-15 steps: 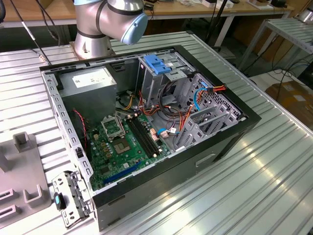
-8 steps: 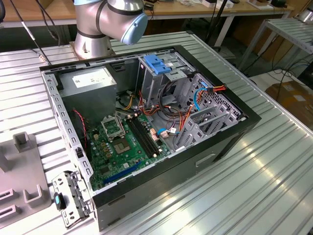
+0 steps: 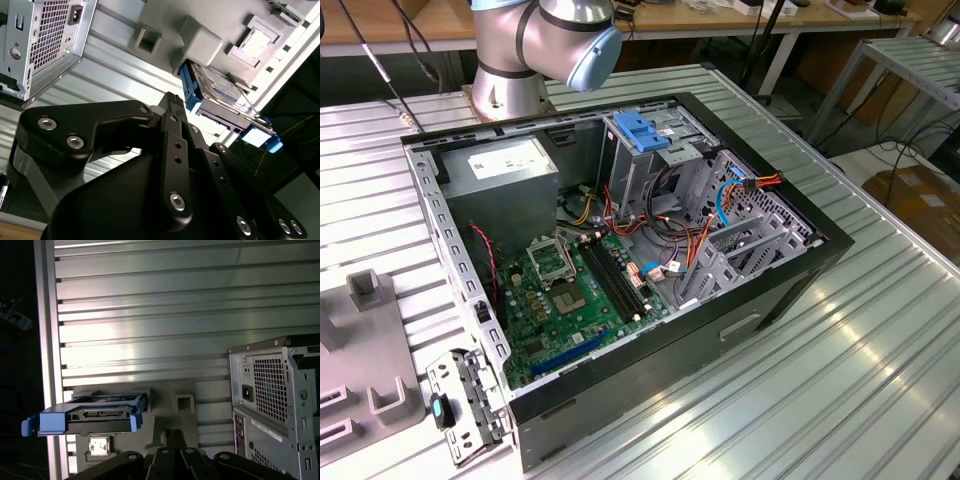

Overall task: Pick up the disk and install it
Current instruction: 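Reach for the disk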

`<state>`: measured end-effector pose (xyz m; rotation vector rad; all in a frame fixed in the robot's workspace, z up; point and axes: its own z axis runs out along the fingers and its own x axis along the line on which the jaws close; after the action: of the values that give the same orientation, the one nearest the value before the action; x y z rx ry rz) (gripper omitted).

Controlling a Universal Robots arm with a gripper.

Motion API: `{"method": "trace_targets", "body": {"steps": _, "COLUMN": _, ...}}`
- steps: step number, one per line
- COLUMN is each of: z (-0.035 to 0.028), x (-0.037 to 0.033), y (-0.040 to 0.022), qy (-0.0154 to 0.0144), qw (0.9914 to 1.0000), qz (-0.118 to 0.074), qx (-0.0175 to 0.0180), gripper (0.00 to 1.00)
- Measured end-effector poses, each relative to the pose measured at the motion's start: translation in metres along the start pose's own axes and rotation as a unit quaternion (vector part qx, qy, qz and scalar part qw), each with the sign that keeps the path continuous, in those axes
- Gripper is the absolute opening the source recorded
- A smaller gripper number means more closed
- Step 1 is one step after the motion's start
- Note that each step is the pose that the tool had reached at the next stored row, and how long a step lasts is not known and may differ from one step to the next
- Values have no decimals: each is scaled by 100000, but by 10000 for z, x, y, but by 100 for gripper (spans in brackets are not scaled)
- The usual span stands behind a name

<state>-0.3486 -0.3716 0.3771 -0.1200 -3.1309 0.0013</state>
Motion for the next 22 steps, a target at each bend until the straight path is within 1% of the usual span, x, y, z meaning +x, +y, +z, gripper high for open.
{"method": "trace_targets", "body": {"steps": 10, "z": 1, "x": 66, "y": -5, "qy": -2, "qw": 100000, "qz": 1, "qx": 1, "gripper": 11}}
{"method": "trace_targets", "body": {"steps": 22, "z": 2, "x": 191, "y": -15, "qy": -2, "qw": 100000, "qz": -3, "qx": 0, "gripper": 11}}
